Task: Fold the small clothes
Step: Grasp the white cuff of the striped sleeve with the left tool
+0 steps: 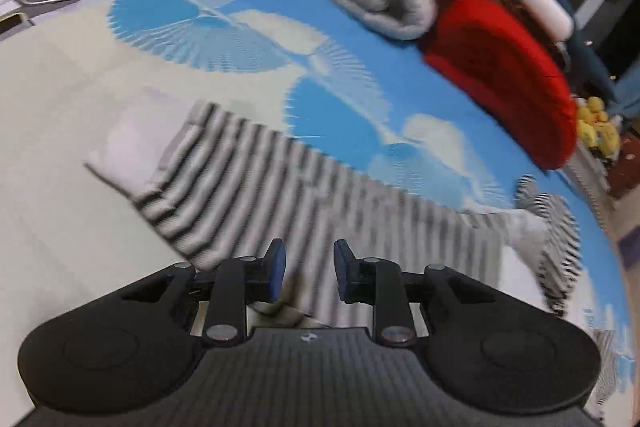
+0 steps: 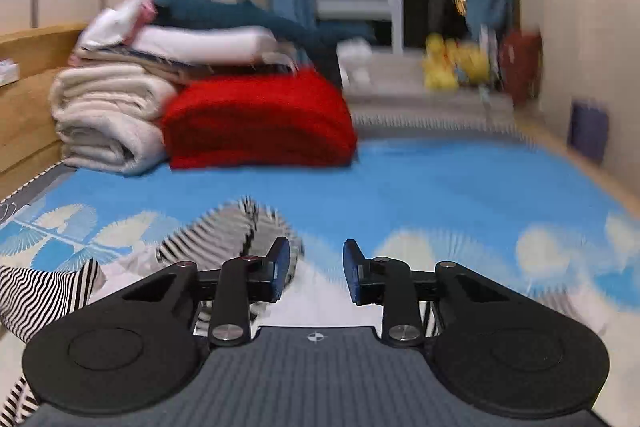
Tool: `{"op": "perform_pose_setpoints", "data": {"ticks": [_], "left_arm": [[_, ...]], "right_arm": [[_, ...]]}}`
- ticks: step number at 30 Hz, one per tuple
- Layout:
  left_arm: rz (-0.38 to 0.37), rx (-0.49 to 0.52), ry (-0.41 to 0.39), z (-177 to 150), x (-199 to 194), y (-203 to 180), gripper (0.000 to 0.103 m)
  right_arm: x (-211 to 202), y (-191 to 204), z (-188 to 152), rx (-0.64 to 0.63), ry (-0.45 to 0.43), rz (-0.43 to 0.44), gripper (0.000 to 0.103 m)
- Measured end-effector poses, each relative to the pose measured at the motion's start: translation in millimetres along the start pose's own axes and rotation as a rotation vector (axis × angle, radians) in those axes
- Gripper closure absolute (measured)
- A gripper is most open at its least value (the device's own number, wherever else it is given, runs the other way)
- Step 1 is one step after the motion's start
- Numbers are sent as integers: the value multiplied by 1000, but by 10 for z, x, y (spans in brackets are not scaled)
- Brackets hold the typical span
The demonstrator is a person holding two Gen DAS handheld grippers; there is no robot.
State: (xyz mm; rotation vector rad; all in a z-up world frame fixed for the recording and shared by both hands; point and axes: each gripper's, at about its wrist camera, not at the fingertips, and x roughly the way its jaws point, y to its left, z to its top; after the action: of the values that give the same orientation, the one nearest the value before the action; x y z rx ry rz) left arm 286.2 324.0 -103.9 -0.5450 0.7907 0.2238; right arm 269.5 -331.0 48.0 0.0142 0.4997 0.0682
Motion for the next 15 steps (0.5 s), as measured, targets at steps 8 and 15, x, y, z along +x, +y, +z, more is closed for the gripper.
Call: {"op": "perform_pose_setpoints", "data": {"ticks": [8,15], "left_arm": [[68,-155,1,128,165,462,52],[146,-174,-78,191,10,400,52]], "right_arm": [[354,138,16,36,92,50,72],[478,203,-36,35,135,52,72]]}}
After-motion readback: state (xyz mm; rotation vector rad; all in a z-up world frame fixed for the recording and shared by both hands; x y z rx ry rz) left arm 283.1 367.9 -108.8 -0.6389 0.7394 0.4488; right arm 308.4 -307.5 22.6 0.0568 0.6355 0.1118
